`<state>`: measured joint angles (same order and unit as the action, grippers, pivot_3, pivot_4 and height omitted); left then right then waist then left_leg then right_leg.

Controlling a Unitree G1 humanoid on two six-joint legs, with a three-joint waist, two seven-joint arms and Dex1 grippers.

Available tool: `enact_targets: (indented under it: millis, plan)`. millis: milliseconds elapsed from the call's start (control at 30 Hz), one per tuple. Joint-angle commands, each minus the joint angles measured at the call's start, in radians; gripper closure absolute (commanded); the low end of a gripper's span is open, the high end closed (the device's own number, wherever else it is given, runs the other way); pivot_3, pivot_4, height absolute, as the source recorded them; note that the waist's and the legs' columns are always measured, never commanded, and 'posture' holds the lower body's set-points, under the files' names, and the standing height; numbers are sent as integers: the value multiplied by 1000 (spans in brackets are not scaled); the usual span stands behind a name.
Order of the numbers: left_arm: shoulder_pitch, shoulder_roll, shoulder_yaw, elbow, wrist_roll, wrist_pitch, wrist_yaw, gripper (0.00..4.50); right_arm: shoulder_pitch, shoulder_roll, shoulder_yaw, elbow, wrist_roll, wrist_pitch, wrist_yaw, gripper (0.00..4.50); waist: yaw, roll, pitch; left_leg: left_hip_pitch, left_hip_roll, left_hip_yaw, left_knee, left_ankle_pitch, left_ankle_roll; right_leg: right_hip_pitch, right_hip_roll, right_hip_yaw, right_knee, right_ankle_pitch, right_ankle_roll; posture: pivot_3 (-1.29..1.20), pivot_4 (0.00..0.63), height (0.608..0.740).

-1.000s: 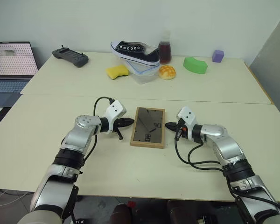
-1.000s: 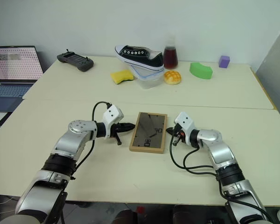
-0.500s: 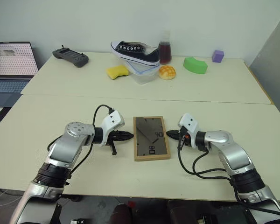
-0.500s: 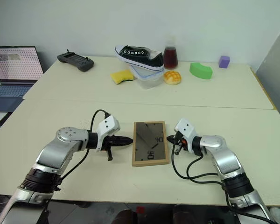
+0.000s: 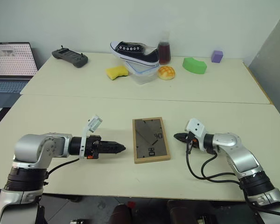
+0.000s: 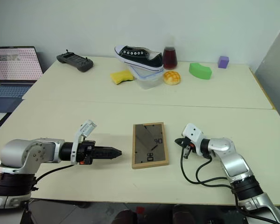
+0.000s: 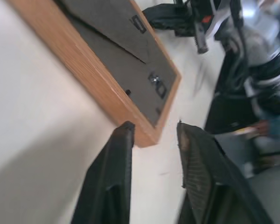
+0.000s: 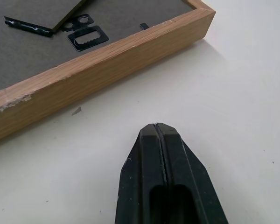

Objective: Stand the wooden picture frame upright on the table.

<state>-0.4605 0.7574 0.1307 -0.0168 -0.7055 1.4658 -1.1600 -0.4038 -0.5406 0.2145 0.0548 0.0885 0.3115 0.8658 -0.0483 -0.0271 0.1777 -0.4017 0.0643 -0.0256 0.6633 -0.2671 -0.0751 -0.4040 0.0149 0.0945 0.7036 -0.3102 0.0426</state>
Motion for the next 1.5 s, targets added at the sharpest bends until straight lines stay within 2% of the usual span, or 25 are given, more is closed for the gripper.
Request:
enact_targets:
  millis: [33, 233, 367, 500, 600, 700, 800, 900, 1100, 1300, 1400, 1500]
  plan:
    - [-3, -39, 57, 65, -80, 138, 79, 1878, -6, 12, -6, 3, -10, -19, -16, 4500, -3, 0, 0, 0, 0, 0, 0, 0, 0, 0, 0, 0, 0, 0, 0, 0, 150, 740]
    - [77, -78, 42, 88, -146, 149, 171, 726, 2, 41, 7, -51, 12, 2, -13, 4500, -7, 0, 0, 1, 0, 0, 0, 0, 0, 0, 0, 1, 2, -1, -1, 0, 150, 740]
    - [70, -159, 55, 137, -121, 137, 236, 52, 0, 86, 39, -91, 12, 40, -26, 4500, -7, 1, 0, 2, 0, 0, 0, 0, 0, -1, 0, 0, 5, -2, -3, 0, 150, 740]
    - [67, -232, 0, 173, -67, 20, 283, 52, -16, 147, 80, -85, -5, 57, -51, 4500, 3, 4, -5, 3, -1, 0, 0, 0, -1, 1, -1, 1, 5, -2, -3, 0, 150, 740]
    - [46, -285, -24, 227, -45, -59, 290, 52, -27, 175, 105, -65, -22, 50, -57, 4500, 20, 12, -13, 4, -2, 1, 1, 0, -1, 2, -2, 1, 5, -2, -3, 0, 150, 740]
    - [28, -304, -27, 265, -38, -100, 288, 52, -30, 171, 101, -55, -28, 46, -53, 4500, 27, 15, -15, 10, -3, -1, 1, 0, 0, 13, -3, -1, 0, -2, -2, 0, 150, 740]
    - [21, -304, -25, 275, -54, -115, 275, 519, -32, 154, 92, -51, -31, 42, -53, 4500, 26, 14, -15, 18, -3, -2, -1, 0, 0, 23, -3, -3, -6, -1, -1, 0, 150, 740]
    - [20, -291, -18, 252, -79, -103, 266, 1181, -34, 139, 70, -45, -29, 38, -67, 4500, 21, 14, -15, 19, -2, -2, -2, 0, 0, 23, -2, -3, -6, -2, -1, 0, 150, 740]
    - [10, -266, 41, 146, -157, -17, 285, 2461, -46, 82, -15, -21, -18, 21, -84, 4500, 15, 13, -14, 15, -2, -2, -2, 0, 0, 19, -2, -2, -6, -1, -1, 0, 150, 740]
    - [-11, -282, 155, 27, -255, 102, 348, 3647, -140, 33, -117, -3, 2, 7, -101, 4500, 13, 13, -13, 9, -1, -3, -2, 0, 0, 14, -1, -3, -6, -1, -1, 0, 150, 740]
    - [-36, -291, 184, -28, -289, 130, 373, 3653, -221, 50, -157, -28, 64, 72, -86, 4500, 11, 12, -13, 9, -1, -3, -2, 0, 0, 14, -1, -3, -6, -1, -1, 0, 150, 740]
    - [-87, -300, 203, -36, -297, 128, 400, 3653, -294, 77, -192, -111, 228, 226, -15, 4086, 10, 12, -13, 9, -1, -4, -2, 0, 0, 14, -1, -4, -6, -1, -1, 0, 150, 740]
